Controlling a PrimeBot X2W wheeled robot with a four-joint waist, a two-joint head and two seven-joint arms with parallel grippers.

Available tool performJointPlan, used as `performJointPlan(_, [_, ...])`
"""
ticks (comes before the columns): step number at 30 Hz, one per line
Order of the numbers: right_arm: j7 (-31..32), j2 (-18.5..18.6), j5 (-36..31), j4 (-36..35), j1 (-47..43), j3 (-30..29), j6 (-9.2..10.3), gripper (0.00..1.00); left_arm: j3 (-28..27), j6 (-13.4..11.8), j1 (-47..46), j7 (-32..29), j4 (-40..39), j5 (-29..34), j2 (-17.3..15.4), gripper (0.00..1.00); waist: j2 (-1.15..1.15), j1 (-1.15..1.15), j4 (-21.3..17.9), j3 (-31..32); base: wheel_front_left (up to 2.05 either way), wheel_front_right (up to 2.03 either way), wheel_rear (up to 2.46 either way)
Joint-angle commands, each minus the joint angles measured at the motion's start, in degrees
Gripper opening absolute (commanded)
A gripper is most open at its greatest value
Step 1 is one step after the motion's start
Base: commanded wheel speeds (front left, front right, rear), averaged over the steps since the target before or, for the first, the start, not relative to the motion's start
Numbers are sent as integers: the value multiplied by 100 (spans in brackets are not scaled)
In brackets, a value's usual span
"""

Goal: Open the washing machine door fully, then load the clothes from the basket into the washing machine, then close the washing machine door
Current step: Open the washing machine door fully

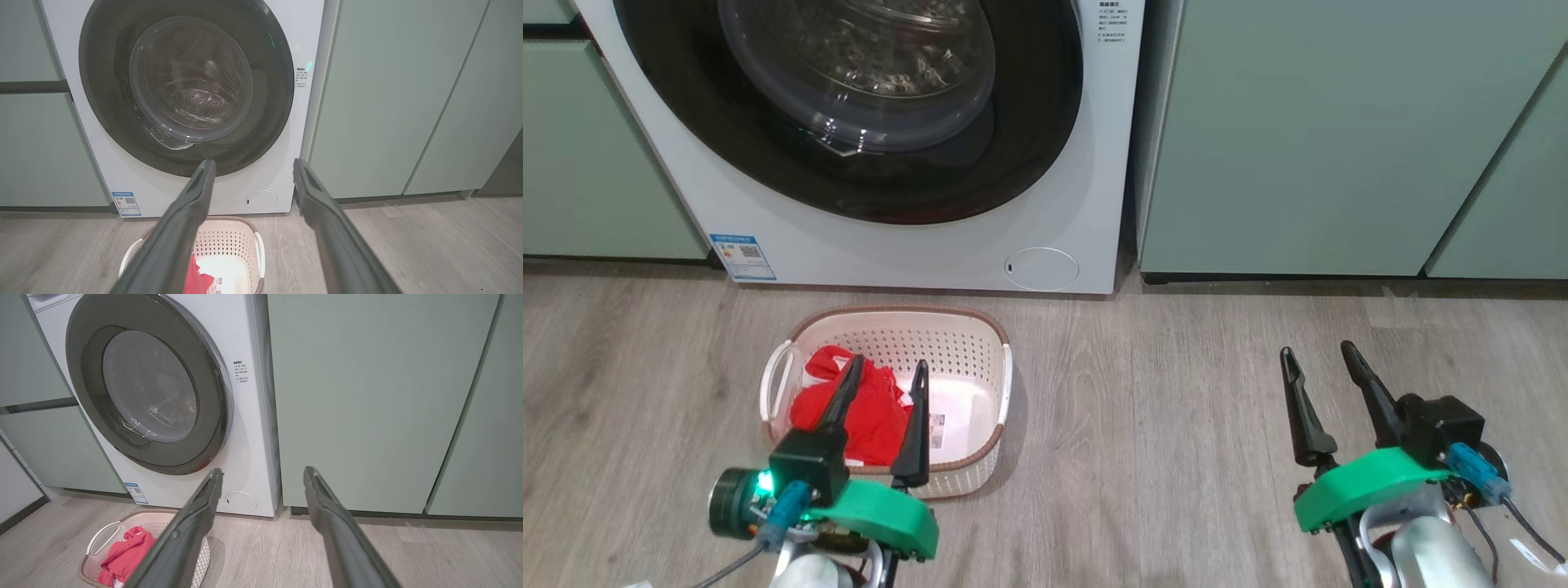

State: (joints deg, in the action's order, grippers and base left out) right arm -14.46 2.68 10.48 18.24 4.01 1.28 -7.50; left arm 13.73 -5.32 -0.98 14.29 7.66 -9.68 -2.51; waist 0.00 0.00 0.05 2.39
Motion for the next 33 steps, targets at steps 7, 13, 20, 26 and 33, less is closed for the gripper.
performJointPlan(7, [-54,20,-59,-167,286,112,1,100,-152,-64,-160,71,-215,88,-37,100,0,0,-15,-1,0,0,0])
performJointPlan(13, [-54,20,-55,-183,280,110,1,100,-139,-58,-162,71,-201,107,-37,100,0,0,-13,3,0,0,0])
performJointPlan(20, [-54,20,-42,-213,277,103,1,100,-146,-60,-170,71,-169,103,-37,100,0,0,-4,2,0,0,0])
performJointPlan(26, [-54,20,-29,-225,279,110,1,100,-188,-59,-170,71,-159,29,-37,100,0,0,0,-5,0,0,0])
performJointPlan(33, [-54,20,59,-269,279,211,1,27,-214,-25,-181,71,-142,-13,-37,100,0,0,10,-53,0,0,0])
